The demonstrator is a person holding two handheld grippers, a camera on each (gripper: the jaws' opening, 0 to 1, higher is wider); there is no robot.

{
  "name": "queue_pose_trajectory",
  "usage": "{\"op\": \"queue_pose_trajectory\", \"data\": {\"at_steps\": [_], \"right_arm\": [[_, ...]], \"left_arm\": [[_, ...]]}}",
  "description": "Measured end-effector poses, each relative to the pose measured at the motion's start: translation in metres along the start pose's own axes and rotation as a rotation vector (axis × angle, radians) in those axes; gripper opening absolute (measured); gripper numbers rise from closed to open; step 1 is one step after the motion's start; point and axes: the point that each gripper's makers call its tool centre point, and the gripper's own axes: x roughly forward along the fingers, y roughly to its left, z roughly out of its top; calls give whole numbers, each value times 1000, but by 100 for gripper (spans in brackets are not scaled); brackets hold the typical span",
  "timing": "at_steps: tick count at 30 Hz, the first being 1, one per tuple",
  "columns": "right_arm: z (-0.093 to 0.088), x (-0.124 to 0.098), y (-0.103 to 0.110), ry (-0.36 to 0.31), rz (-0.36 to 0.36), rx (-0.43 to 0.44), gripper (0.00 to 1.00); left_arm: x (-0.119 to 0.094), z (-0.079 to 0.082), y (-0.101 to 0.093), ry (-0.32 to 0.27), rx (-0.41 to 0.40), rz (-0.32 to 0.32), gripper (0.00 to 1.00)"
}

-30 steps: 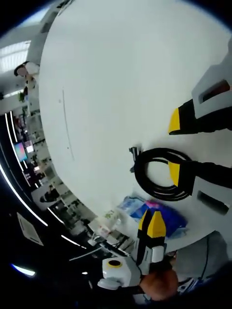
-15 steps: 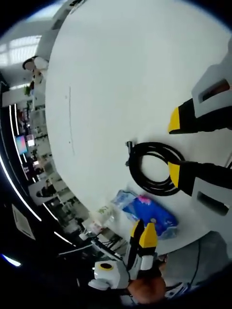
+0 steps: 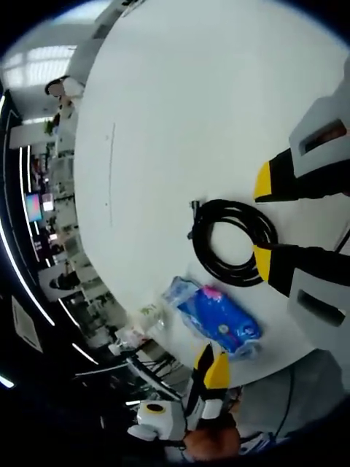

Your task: Arrange the tabletop items into an orderly group along one side of the table until the central work area is clear of visible clutter.

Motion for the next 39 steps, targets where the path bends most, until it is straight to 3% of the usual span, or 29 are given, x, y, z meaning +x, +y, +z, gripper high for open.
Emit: {"op": "queue_pose_trajectory", "data": {"at_steps": [12,18,24,27,39], "right_arm": [[-1,4,15,16,23,-35,20],[0,9,30,27,45,-56,20],[2,14,44,42,70,-79,21],[5,18,46,47,79,-88,21],[26,36,60,66,127,-143,23]], "left_arm": [[-29,-20,20,-43,-81,63,36],[-39,-31,30,-67,-170,92,35],[-38,-39,29,-73,-236,89,34],[-37,-43,32,-50,-219,128,34],[-29,-45,23,-45,-262,122,34]]}}
